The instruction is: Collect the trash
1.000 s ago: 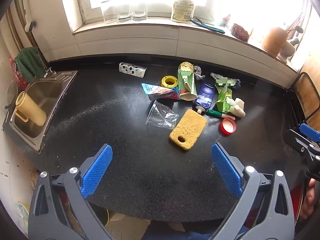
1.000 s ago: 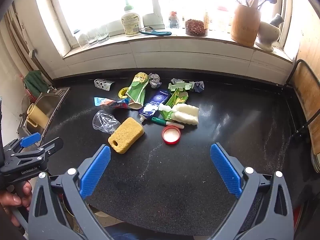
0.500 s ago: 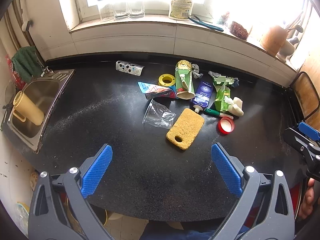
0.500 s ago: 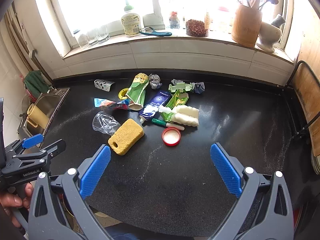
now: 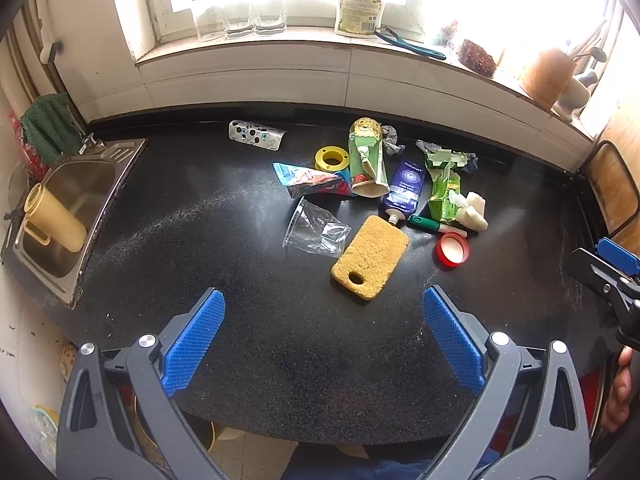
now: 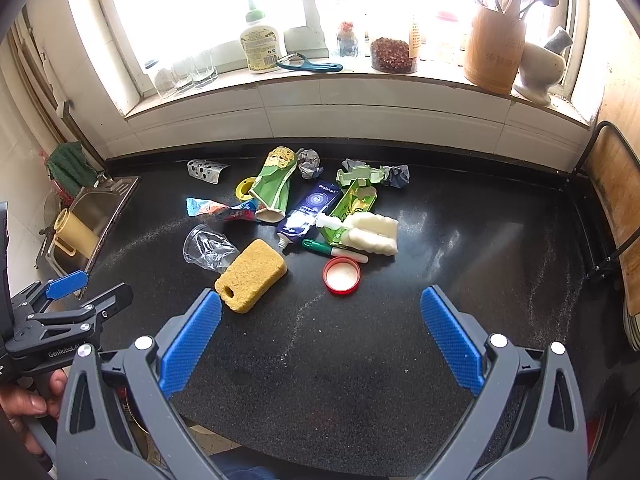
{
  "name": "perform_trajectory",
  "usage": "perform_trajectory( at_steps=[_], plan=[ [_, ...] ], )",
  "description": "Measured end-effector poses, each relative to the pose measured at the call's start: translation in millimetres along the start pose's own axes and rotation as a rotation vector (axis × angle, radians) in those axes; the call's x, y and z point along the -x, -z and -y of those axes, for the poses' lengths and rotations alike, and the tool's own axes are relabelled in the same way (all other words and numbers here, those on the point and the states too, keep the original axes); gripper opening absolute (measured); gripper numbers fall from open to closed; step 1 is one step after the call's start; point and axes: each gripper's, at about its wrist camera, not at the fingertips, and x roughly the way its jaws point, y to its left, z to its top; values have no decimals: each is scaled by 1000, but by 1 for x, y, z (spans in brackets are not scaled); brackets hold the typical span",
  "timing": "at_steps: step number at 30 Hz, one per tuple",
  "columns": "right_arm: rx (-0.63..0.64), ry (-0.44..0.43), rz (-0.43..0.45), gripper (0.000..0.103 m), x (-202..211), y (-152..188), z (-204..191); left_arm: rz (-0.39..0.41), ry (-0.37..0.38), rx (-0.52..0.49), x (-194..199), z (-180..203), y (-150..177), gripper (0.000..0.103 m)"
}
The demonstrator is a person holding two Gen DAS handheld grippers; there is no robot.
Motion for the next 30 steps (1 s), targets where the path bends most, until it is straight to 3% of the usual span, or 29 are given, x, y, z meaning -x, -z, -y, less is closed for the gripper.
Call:
perform_trajectory(
  at_steps=[30],
  plan=[
    [-1,-8,-17,97,-11,-5,11,-19,25,-8,-17,7,-1,96]
  ],
)
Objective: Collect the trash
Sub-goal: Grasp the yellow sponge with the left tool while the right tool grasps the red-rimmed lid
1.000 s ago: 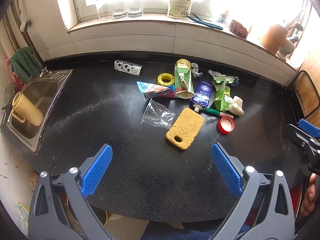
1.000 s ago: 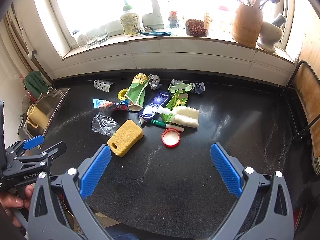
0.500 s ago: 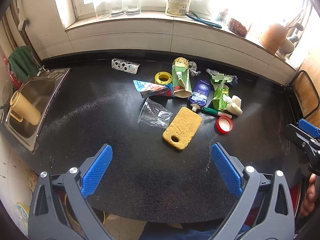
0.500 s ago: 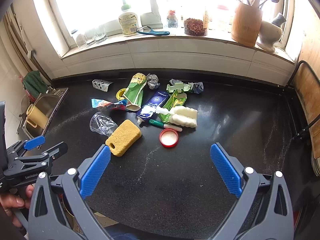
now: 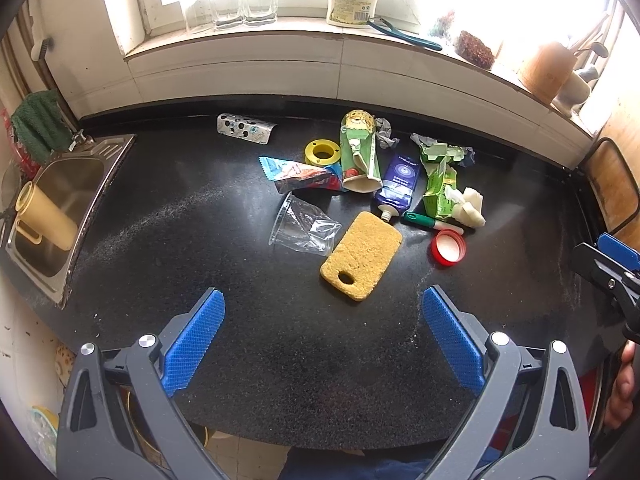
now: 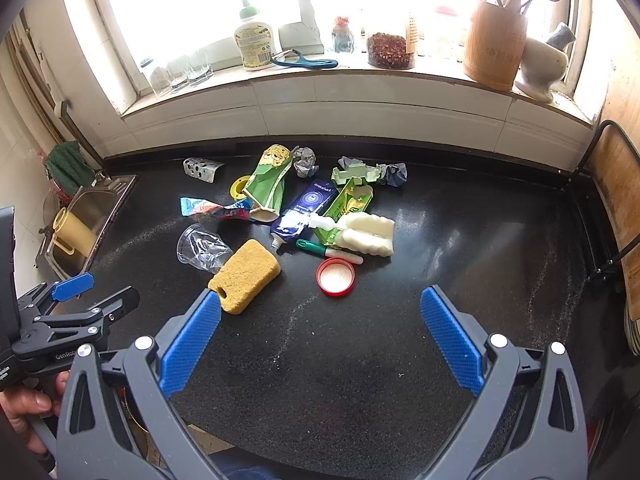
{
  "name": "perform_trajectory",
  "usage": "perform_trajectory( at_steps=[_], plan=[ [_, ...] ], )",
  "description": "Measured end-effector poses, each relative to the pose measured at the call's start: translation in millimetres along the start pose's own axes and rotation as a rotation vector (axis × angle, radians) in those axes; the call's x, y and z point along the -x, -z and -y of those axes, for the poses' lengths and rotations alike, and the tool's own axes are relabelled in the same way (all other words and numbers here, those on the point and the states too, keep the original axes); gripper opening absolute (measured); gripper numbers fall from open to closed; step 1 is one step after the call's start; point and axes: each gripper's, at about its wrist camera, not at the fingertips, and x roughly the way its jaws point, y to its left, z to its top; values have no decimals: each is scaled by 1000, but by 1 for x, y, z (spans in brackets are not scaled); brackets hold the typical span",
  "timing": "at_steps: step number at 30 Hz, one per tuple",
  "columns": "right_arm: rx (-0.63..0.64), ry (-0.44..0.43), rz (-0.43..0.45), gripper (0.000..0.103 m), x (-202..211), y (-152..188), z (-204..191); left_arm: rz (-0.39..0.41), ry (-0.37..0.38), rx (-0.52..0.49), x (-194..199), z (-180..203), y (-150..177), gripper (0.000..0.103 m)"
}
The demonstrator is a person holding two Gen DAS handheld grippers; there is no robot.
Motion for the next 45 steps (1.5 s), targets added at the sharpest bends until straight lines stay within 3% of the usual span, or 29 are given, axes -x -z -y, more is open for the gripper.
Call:
perform_trajectory(
  at_steps=[8,15,18,26,30,32,33,34,35,40,45],
  plan=[
    [30,-36,-14,97,-28,6,17,34,47,-132,-33,17,16,96],
    [187,-100,-63,97,-105,28,23,55,81,-257,-105,32,32,96],
    [214,-113,-114,93,-143,32,29,36,45,-302,-143,34,35,96],
    [284,-109,-168,82,-207,24,31,37,85,-301,-179,37,33,96],
    [328,-82,-142,78,-214,22,28,52,86,-290,-184,39,27,96],
    [354,-70,-127,73,-215,24,25,62,88,-287,-185,43,23,90],
    [369,-68,-119,69,-214,24,23,68,88,-290,-184,44,23,81],
    [375,-78,-117,55,-213,23,21,77,87,-290,-182,45,24,71],
    [382,-75,-118,49,-213,22,18,77,88,-288,-180,46,24,67],
    [349,-85,-139,49,-204,19,17,62,72,-257,-169,44,29,56],
    [302,-83,-106,49,-162,20,15,72,59,-247,-137,43,35,54]
  ],
)
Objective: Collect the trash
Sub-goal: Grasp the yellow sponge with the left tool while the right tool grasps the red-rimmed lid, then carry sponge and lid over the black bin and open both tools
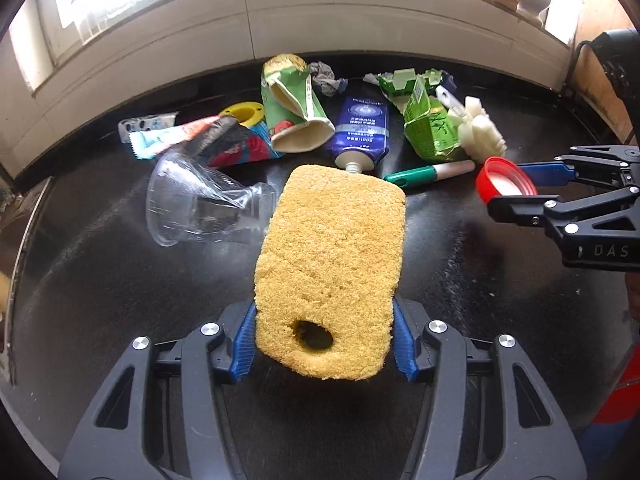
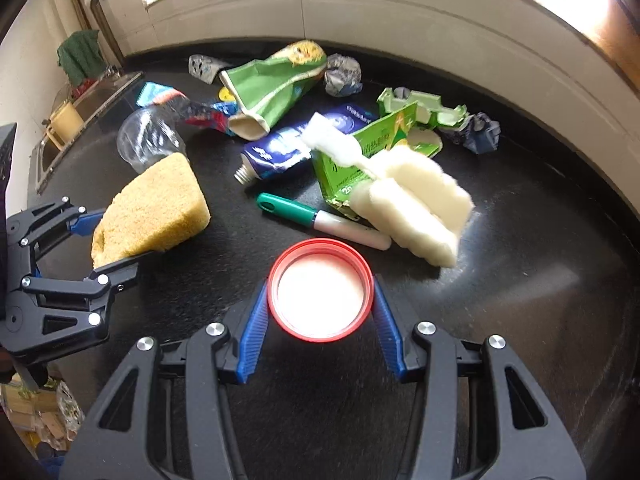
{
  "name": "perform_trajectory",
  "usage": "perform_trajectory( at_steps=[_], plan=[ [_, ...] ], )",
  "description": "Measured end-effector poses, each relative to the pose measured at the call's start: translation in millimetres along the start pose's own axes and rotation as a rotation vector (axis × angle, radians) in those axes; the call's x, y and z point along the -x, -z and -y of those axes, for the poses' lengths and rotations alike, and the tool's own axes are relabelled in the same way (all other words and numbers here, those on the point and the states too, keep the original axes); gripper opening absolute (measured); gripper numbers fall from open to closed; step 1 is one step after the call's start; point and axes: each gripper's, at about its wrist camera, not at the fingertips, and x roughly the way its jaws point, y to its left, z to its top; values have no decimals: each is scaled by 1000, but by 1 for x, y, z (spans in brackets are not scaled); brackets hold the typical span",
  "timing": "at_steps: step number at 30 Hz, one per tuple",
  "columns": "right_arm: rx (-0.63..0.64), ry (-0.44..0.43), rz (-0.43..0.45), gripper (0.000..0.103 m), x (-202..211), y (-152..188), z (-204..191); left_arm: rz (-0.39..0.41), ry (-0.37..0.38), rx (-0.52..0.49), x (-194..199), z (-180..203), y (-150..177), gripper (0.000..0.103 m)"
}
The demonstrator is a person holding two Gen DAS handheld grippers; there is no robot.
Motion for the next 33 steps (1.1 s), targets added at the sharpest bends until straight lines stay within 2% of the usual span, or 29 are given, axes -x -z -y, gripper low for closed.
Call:
perform_trajectory(
  at_steps=[3,11,17,21,27,29,33],
  plan=[
    [-25,4,21,49,27,6,-9,13,7,23,29,-4,2,54],
    [-75,-7,86,49,88,19,-53,58,-31,59,111,-29,15,54],
    [-23,-35,131,49,106,11,-104,85,-85,111,153,-70,40,54],
    [23,-87,135,49,105,-2,-143,96,-131,155,173,-98,61,54],
    [171,-201,105,49,87,-19,-231,92,-240,278,202,-147,115,54],
    [235,-251,85,49,78,-19,-266,76,-280,346,210,-166,143,54],
    [372,-386,-14,49,49,-10,-352,8,-353,510,219,-205,215,54]
  ],
)
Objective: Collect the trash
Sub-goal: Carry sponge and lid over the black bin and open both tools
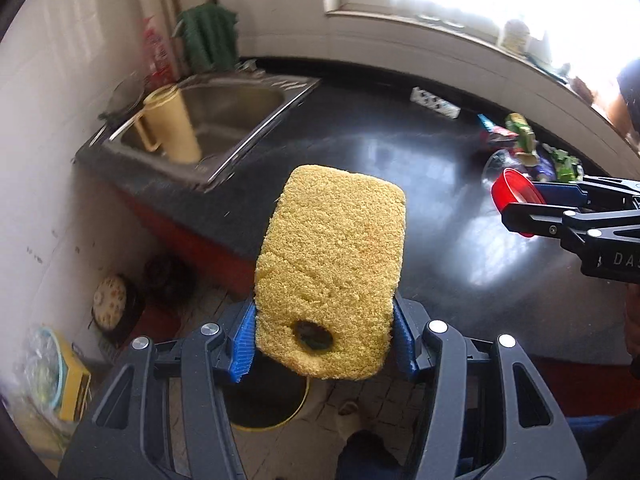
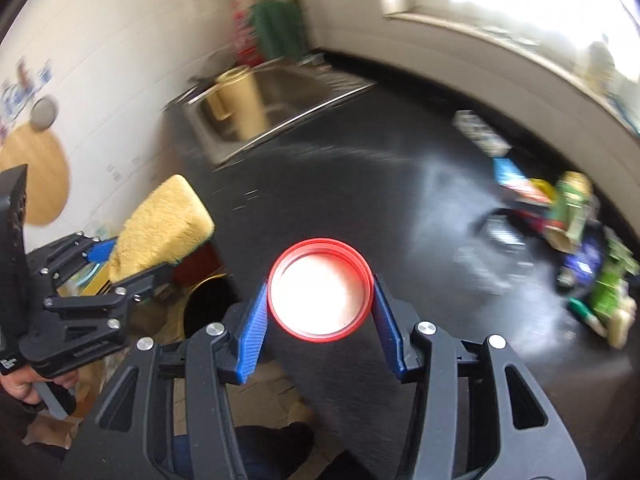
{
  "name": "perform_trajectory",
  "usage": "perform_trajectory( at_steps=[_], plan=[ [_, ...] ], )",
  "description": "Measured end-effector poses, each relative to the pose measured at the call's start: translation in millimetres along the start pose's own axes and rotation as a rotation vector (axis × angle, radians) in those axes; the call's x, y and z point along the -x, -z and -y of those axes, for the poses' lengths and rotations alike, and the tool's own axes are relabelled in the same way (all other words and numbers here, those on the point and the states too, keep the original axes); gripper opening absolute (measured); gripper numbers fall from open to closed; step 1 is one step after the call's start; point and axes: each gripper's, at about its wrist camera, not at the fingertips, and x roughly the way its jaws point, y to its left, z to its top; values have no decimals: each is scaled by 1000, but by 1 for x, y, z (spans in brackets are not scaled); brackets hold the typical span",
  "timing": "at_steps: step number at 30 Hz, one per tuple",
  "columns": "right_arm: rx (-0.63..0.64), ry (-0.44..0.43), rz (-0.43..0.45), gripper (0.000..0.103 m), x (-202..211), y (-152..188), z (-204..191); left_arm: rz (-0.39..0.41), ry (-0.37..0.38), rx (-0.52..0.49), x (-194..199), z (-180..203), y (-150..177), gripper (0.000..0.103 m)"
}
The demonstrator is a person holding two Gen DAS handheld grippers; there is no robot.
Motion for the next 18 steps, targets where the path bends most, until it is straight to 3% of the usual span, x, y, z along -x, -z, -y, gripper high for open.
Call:
perform_trajectory(
  at_steps=[8,12,18],
  plan=[
    [175,-222,-228,49,-121,-8,-123,-180,-86,288,-47,-109,106,54],
    [188,-241,-322,49,-179,0,-153,-226,-79,359,-88,-139,146,55],
    [221,-210,-424,49,-248,19,-179,-299,-52,357,-148,-157,184,55]
  ],
)
